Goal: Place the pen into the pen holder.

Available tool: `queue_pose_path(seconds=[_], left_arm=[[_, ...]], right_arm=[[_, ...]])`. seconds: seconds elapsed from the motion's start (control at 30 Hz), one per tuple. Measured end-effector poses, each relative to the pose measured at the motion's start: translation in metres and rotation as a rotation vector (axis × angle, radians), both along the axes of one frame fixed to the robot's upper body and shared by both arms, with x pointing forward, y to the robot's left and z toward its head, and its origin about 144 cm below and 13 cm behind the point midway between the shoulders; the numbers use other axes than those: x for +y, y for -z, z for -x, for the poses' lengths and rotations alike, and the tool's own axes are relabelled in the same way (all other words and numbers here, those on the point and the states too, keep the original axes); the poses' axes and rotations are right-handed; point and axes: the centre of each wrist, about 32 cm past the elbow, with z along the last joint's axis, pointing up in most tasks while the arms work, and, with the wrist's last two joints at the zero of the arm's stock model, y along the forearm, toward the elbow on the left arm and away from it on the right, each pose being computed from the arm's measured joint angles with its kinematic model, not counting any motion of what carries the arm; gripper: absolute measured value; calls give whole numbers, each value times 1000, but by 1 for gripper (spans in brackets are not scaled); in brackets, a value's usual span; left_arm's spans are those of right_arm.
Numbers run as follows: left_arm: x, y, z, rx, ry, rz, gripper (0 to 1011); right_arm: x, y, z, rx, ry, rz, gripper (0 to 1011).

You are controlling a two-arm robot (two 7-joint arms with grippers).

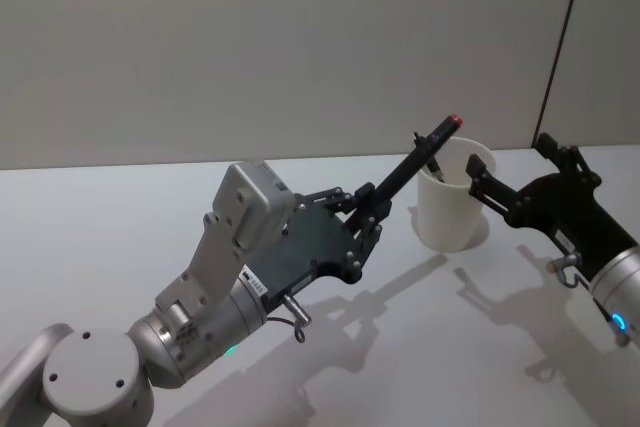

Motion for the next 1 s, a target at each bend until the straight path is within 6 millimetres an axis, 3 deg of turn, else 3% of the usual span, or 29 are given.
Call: queue_pose_path(seconds=[1.0], left_arm=[[3,-1,-3,24,74,11,190]], right_arm=[[4,-12,3,7,-56,-41,1001]])
